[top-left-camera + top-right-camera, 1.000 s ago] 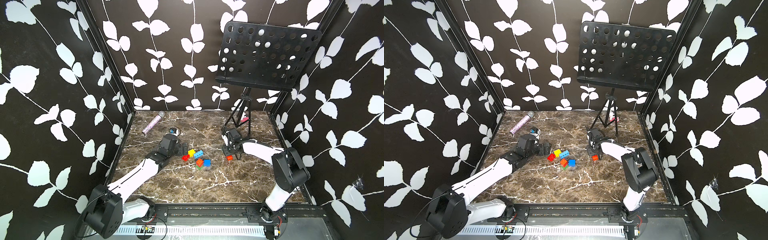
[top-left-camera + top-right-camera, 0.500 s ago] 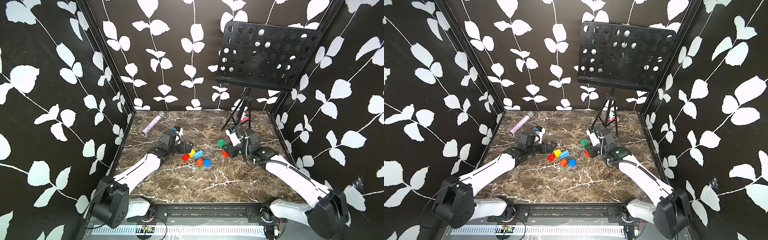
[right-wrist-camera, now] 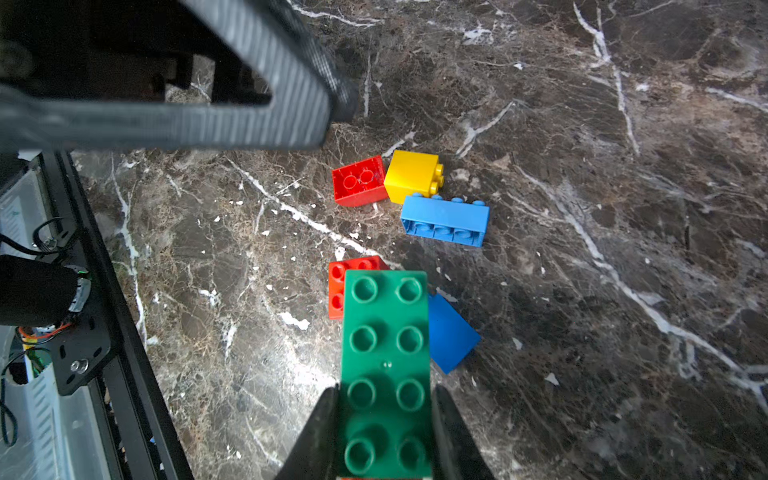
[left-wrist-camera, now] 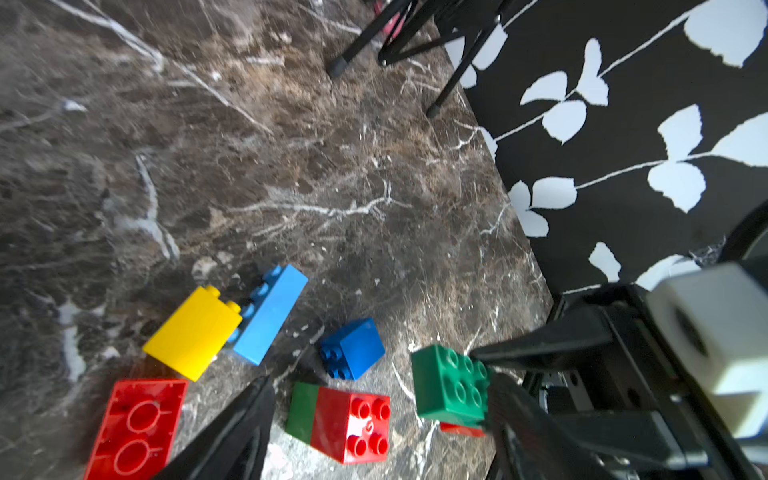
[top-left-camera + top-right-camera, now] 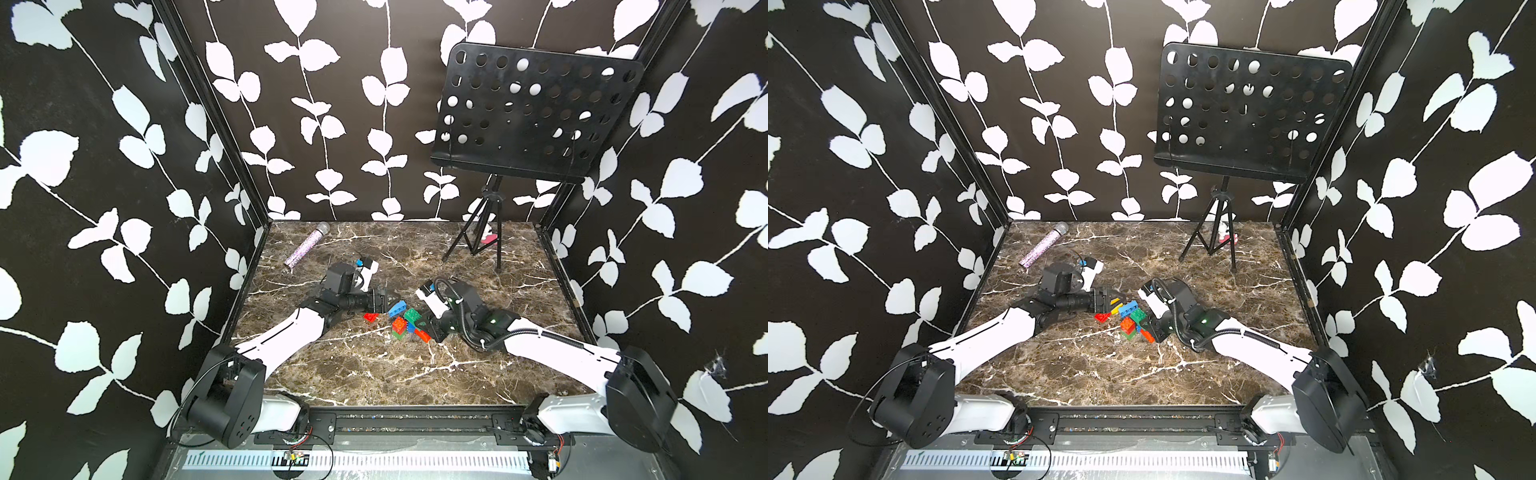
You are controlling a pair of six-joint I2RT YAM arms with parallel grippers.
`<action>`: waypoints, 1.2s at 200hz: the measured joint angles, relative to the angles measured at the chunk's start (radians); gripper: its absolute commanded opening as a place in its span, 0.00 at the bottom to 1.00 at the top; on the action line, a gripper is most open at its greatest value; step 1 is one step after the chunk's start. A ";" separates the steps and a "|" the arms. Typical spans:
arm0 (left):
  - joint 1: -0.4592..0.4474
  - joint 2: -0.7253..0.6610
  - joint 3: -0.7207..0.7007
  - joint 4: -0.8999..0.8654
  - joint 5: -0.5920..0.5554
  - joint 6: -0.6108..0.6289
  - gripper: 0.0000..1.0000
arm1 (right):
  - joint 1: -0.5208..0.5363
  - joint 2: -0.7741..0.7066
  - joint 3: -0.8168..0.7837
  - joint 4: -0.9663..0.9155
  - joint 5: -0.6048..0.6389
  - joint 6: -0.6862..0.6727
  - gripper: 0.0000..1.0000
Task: Assemble the letter r with lego
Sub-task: Assemble the lego brick with the lego brick.
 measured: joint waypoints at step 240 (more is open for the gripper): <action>0.000 0.037 -0.074 0.010 0.057 -0.025 0.71 | 0.094 0.110 0.058 -0.008 0.092 -0.096 0.27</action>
